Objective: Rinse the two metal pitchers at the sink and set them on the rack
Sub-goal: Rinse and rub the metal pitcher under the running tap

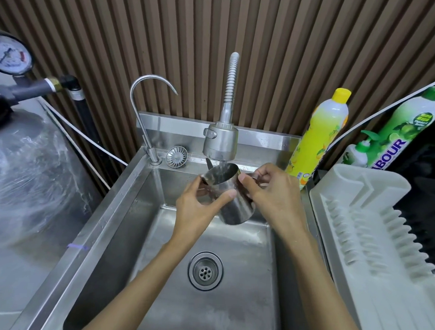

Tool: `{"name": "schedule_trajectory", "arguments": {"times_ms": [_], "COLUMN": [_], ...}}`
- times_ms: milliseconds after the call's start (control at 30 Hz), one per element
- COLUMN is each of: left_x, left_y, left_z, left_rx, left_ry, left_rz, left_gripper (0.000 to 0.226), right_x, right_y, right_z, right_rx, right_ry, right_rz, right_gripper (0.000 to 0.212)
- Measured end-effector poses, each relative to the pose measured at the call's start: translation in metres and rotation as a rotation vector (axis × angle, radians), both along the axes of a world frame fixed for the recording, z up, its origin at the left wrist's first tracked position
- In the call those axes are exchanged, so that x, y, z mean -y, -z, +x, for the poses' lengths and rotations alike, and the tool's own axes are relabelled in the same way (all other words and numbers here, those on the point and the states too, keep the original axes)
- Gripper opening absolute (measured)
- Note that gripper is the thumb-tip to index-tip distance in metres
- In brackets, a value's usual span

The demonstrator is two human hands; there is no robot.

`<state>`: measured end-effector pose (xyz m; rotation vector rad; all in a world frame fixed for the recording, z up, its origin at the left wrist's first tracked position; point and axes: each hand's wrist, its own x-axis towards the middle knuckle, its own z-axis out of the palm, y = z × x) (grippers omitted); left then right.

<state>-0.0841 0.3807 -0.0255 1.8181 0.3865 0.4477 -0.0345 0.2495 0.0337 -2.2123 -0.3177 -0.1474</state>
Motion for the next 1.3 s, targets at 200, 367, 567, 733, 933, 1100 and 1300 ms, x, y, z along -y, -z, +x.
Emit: {"name": "schedule_trajectory", "arguments": {"times_ms": [200,367,567,733,933,1100,1300], "left_x": [0.003,-0.007,-0.008,-0.002,0.002,0.000,0.006], "left_y": [-0.001,-0.005,-0.014,-0.010,-0.002,-0.002,-0.009], "left_z": [0.018,0.022,0.008,-0.002,-0.001,0.008,0.019], "left_rx": [0.132,0.221,0.271,0.181,-0.013,-0.004,0.203], "left_ry": [0.084,-0.010,-0.088,-0.253,-0.141,0.064,0.021], "left_rz": [-0.214,-0.060,0.247,0.213,0.108,-0.129,-0.327], "left_gripper": [0.066,0.089,0.087,0.089,0.064,0.052,0.074], "right_x": [0.004,-0.002,-0.016,-0.011,-0.003,0.001,-0.002], "right_y": [0.010,0.037,0.058,0.041,0.014,0.003,0.023], "right_z": [0.005,0.018,0.012,0.004,0.002,0.000,0.011], "right_rx": [-0.042,-0.345,-0.574,-0.460,-0.201,0.036,-0.160], "right_ry": [-0.075,-0.264,-0.321,-0.201,-0.002,0.027,-0.144], "right_rz": [0.171,0.653,1.000,0.720,0.276,0.055,0.489], "right_gripper": [0.017,0.019,0.019,0.014,0.026,0.024,0.022]}}
